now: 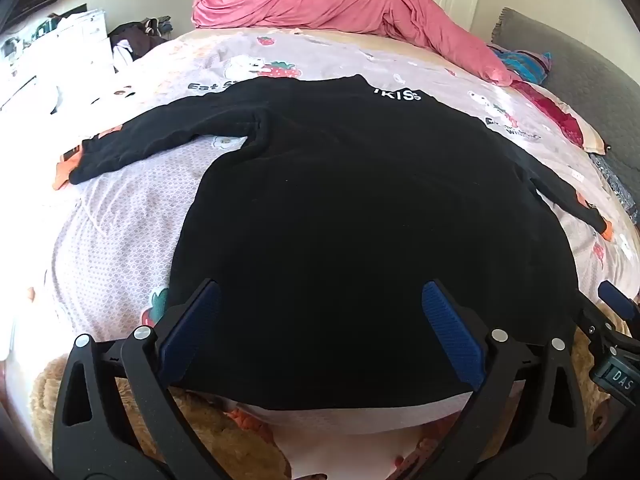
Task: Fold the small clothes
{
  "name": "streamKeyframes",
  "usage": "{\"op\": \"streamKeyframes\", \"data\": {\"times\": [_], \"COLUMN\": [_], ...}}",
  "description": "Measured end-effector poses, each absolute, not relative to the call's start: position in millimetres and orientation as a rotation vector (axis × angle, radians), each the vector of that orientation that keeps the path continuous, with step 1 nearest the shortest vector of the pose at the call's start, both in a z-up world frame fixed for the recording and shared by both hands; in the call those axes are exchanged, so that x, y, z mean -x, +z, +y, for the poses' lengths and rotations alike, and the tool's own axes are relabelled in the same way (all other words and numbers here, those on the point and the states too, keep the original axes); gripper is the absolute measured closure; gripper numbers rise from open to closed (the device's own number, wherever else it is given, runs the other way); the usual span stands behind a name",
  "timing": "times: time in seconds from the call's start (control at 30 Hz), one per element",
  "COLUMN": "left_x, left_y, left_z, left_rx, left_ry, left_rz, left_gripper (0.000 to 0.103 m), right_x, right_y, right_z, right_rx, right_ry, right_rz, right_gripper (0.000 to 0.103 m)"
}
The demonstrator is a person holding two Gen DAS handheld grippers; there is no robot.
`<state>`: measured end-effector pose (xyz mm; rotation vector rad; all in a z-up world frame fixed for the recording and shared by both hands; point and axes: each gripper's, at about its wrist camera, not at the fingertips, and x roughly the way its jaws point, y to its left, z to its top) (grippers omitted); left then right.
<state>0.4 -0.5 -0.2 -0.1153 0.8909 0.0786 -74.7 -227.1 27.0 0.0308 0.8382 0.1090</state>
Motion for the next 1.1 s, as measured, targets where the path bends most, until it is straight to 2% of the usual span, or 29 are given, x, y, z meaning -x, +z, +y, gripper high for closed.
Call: {"op": "streamKeyframes", "data": {"times": [1.1], "left_x": [1.0], "left_y": [4.0], "left_z": [-1.8], "left_rx": [0.13], "left_ry": [0.056], "left_rz": [0.877], "left_gripper": [0.008], "right_x": [80.9], "right_y": [27.6], "right_z": [-220.3], "right_rx": [0.006], "right_ry": [0.119], "right_rz": [0.834], "right_gripper": [0.004]}}
